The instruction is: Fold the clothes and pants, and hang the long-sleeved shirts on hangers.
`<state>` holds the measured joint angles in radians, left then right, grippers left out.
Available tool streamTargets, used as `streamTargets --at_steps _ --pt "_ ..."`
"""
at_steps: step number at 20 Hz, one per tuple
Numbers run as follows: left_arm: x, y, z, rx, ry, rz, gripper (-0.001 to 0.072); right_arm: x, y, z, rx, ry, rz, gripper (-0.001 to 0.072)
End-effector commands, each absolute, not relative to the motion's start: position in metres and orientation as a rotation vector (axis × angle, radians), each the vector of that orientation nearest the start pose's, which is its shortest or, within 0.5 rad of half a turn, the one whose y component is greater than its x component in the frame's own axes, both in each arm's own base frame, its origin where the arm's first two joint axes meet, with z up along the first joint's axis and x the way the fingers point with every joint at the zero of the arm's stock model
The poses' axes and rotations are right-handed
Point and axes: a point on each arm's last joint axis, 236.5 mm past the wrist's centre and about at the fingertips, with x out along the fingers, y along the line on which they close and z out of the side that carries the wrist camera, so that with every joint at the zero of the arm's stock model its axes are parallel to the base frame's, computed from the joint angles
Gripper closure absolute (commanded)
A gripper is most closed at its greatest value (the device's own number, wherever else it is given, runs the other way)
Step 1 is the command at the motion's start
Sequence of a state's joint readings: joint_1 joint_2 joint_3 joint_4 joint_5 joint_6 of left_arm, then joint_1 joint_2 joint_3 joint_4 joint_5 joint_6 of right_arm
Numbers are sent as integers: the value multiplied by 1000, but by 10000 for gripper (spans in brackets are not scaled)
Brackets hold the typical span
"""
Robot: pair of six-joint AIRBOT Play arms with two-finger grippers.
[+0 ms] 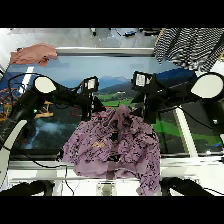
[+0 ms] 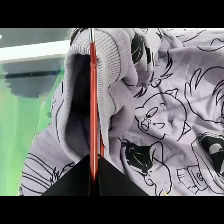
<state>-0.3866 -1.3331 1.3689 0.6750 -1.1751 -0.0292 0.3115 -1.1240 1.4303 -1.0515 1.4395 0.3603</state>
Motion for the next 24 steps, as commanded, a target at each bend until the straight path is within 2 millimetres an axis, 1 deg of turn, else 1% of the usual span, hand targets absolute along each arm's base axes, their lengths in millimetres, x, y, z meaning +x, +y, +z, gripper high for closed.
streamTargets --at_steps 1,3,4,5,6,7,11,12,13,14,15,17,18,19,20,21,22,23,24 --pt "326 -323 151 652 247 -1499 680 310 221 149 -794 650 1276 253" --pt "322 -324 152 639 247 -1515 680 326 226 142 -779 641 1252 253" --pt "322 -324 152 638 247 -1517 680 331 230 141 -766 629 1246 295" --pt "322 -324 152 639 248 -1517 680 333 234 141 -747 621 1253 432" --pt "322 -324 152 639 248 -1517 680 331 235 141 -742 622 1259 608" --pt "322 -324 152 639 248 -1517 679 329 234 141 -743 628 1265 685" --pt "323 -323 152 643 249 -1511 677 321 231 144 -756 635 1276 684" --pt "325 -321 152 643 253 -1506 638 320 229 146 -765 634 1272 684" --pt "327 -319 155 612 269 -1487 525 321 226 146 -779 636 1260 684" --pt "330 -316 164 558 279 -1460 384 322 220 145 -797 649 1239 684" --pt "331 -311 176 518 280 -1437 333 325 214 143 -813 670 1213 684" --pt "335 -293 198 515 260 -1368 333 329 207 139 -829 693 1181 684" --pt "341 -278 209 510 262 -1304 333 330 207 140 -828 689 1176 684" --pt "351 -261 219 480 285 -1214 332 331 208 141 -824 684 1173 684" --pt "363 -237 227 443 325 -1107 332 334 208 142 -816 678 1160 684" --pt "370 -215 229 409 375 -1024 333 338 209 144 -799 673 1137 684" --pt "370 -196 228 355 439 -962 333 342 210 146 -787 665 1120 684" --pt "362 -188 225 312 500 -956 335 346 211 148 -774 658 1102 684" --pt "345 -187 216 298 566 -1000 364 350 211 150 -764 647 1085 684"
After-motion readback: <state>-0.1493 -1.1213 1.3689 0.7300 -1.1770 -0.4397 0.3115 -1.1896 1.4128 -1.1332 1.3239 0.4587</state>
